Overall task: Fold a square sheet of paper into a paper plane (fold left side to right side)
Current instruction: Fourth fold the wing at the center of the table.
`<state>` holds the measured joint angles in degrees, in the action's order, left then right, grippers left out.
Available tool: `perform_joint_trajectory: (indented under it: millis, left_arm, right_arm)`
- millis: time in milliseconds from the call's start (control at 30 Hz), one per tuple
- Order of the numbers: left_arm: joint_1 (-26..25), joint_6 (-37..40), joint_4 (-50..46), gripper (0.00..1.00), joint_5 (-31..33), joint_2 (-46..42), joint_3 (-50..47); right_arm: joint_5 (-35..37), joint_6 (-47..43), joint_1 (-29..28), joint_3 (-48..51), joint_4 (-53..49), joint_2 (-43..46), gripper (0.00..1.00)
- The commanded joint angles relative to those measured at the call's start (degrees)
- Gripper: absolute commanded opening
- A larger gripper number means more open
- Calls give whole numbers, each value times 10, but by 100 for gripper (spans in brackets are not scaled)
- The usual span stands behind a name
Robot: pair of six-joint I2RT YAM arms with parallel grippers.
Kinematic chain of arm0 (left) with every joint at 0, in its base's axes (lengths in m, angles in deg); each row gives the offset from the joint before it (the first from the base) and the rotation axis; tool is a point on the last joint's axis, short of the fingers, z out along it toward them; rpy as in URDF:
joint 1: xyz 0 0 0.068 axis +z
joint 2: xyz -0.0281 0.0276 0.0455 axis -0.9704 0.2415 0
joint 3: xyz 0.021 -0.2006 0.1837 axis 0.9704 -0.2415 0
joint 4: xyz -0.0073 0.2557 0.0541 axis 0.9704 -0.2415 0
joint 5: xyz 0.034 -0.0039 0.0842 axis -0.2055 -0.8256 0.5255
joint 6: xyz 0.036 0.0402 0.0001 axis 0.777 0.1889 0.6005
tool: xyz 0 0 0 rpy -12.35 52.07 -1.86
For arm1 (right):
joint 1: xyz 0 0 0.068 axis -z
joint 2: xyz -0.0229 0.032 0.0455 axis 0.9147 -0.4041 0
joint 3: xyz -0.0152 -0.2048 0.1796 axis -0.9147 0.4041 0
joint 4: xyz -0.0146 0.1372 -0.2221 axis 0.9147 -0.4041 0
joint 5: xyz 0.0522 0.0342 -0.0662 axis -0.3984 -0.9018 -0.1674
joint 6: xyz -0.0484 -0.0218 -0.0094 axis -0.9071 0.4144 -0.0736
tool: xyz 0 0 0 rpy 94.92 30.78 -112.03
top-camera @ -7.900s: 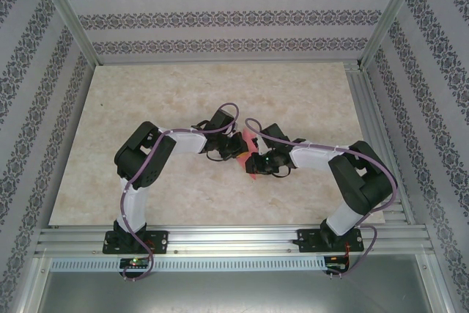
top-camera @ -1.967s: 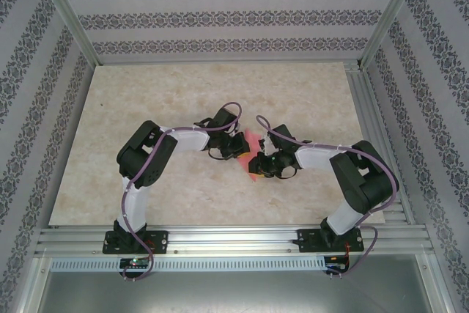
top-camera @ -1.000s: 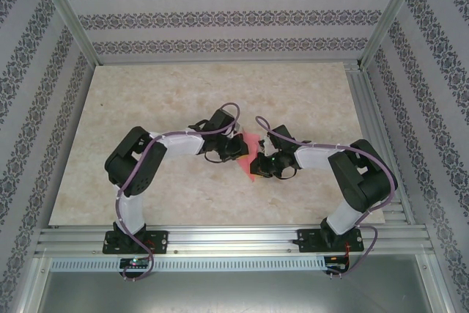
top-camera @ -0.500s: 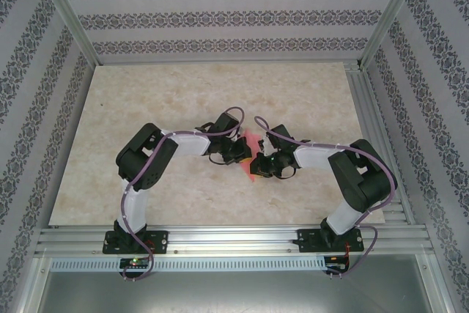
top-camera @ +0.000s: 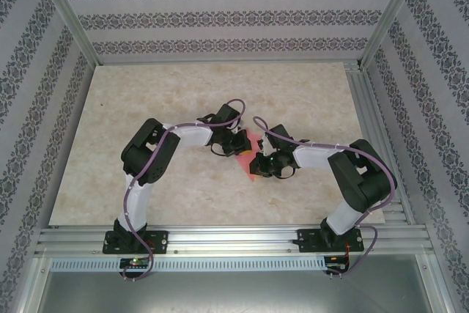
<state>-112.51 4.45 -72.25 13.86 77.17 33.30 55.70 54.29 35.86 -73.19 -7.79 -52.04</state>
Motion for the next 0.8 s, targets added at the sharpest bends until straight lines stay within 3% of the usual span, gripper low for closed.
perform_joint_trajectory:
  millis: [0, 767]
  left_arm:
    - [36, 34, -10, 9, 70, 43, 36]
    - [82, 57, -63, 13, 67, 113, 180]
  right_arm:
    - [62, -6, -15, 33, -94, -41, 11]
    - [61, 1, -22, 42, -85, -43, 12]
